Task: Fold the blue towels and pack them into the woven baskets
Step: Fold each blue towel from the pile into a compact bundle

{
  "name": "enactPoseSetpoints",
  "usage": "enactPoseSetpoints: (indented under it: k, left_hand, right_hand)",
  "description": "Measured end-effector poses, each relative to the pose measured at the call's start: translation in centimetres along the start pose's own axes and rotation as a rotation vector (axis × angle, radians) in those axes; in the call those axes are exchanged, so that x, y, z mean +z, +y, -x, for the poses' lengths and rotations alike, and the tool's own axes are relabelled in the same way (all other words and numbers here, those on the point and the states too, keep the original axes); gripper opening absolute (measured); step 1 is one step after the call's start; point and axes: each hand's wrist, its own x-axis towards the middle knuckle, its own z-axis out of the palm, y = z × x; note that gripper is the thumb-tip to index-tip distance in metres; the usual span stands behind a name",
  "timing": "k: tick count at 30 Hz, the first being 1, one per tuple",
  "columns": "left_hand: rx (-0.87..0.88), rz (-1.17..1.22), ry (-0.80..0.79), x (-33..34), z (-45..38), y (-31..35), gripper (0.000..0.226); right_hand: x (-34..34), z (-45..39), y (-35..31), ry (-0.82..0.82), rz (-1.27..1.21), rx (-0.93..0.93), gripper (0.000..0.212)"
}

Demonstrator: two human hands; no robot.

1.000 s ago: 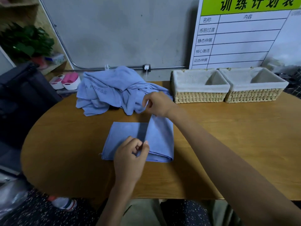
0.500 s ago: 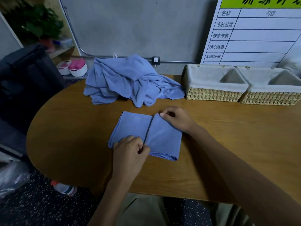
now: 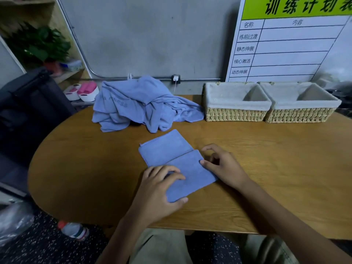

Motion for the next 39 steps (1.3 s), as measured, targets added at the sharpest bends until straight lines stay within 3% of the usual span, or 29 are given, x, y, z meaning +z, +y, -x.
enactPoseSetpoints:
  k: [9,17,22,24,29,31,34,39]
  left_hand:
    - [0.047,0.154,-0.09,-0.7,-0.3,-2.2,0.037]
    - [-0.087,0.451,-0.059,-1.7,-2.2,-2.6,0.028]
    - [-0.265,0.756,-0.051,-3.3,-3.6,-3.3,0.035]
    - [-0.273,0.812,0.004,-3.7,-4.0,-3.4,0.044]
    - [-0.286,0.765,0.286,-2.7,-4.4,-2.8,0.06]
    - [-0.275,0.774,0.366,-2.5,-5.0,-2.2,0.064]
    - [-0.372,0.837,0.461,-2.1,-6.7,-1.3,0.049]
    - [-0.578,0.834,0.499,0.0,-9.5,-4.0,0.043]
  right_hand:
    - [-1.1,3.7,0.0,-0.034,-0.014,-0.135,0.022]
    - [-1.2,2.4,0.5,-0.218,0.236,-0.474,0.073]
    - [-0.8,0.8,0.0,-0.127,0.064,-0.498,0.058]
    - [-0.7,0.2,-0.4,-0.077,-0.071,-0.473,0.045]
    - [0.0,-1.3,-1.4,-0.001,-0.424,-0.176,0.015]
    - [0.4,-2.4,-1.8,0.07,-0.527,-0.139,0.013]
    - [0.9,-4.4,-2.1,0.145,-0.578,-0.081,0.01]
    - [1.9,-8.3,-1.4,0.226,-0.487,0.055,0.035]
